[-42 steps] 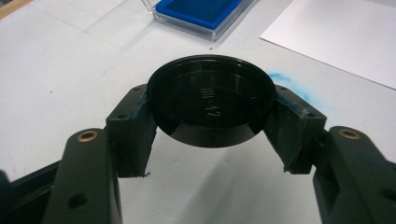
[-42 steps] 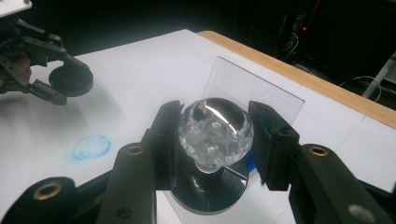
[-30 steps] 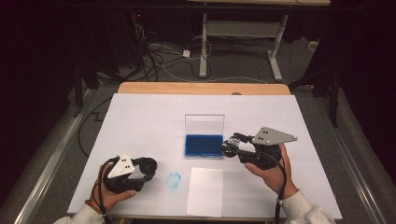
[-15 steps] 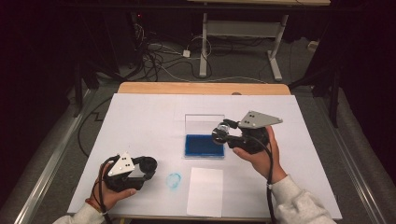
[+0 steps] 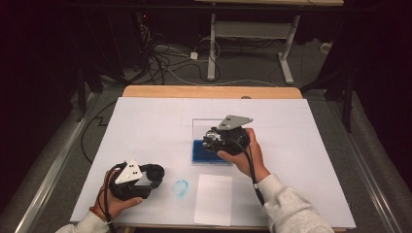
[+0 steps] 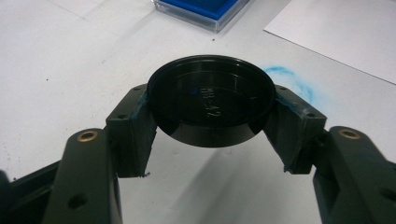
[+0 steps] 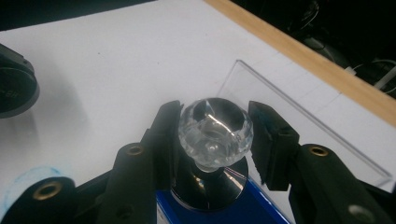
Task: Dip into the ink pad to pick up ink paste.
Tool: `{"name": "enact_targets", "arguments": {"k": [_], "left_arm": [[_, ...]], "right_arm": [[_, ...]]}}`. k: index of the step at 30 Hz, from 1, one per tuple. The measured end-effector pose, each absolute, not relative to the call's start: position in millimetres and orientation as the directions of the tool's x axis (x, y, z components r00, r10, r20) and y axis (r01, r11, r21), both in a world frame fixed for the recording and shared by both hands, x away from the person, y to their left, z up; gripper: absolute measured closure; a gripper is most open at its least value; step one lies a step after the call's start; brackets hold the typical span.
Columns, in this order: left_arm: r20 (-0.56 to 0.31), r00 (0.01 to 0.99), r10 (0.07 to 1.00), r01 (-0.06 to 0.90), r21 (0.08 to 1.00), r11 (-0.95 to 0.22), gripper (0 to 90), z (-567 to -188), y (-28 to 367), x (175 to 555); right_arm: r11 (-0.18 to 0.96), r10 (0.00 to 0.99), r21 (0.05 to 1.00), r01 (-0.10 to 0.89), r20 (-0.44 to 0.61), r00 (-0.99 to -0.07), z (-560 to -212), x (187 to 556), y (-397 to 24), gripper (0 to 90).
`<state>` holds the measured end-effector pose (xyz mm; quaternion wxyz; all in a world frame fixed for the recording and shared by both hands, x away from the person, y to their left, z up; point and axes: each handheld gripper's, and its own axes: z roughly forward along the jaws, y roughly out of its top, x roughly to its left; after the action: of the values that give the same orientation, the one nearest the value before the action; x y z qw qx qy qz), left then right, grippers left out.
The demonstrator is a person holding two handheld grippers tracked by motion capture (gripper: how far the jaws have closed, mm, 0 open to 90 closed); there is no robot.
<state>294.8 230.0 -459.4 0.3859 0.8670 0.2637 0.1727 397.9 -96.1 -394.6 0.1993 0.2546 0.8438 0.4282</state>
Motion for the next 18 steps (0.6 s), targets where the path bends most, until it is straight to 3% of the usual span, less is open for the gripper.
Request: {"name": "enact_targets", "arguments": {"k": [9, 10, 11, 12, 13, 18], "left_arm": [[0.093, 0.805, 0.586, 0.328, 0.754, -0.569, 37.1, -460, 229, 295], [0.046, 0.792, 0.609, 0.358, 0.773, -0.524, 37.1, -462, 226, 293], [0.09, 0.804, 0.587, 0.331, 0.754, -0.568, 37.1, -461, 229, 295], [0.058, 0.796, 0.602, 0.352, 0.765, -0.539, 37.1, -462, 227, 294], [0.091, 0.804, 0.587, 0.33, 0.753, -0.569, 37.1, -461, 229, 295], [0.09, 0.805, 0.586, 0.331, 0.752, -0.57, 37.1, -461, 229, 295]], "right_arm": [[0.53, 0.598, 0.792, 0.302, -0.098, -0.795, -420, 411, -78, 56.9], [0.533, 0.595, 0.789, 0.305, -0.093, -0.798, -422, 412, -76, 56.9], [0.532, 0.597, 0.788, 0.31, -0.09, -0.797, -423, 412, -75, 56.9], [0.534, 0.597, 0.786, 0.311, -0.09, -0.797, -425, 412, -74, 56.9], [0.529, 0.599, 0.786, 0.321, -0.078, -0.797, -427, 412, -73, 56.9], [0.549, 0.6, 0.772, 0.319, -0.098, -0.794, -433, 413, -68, 56.8]]}}
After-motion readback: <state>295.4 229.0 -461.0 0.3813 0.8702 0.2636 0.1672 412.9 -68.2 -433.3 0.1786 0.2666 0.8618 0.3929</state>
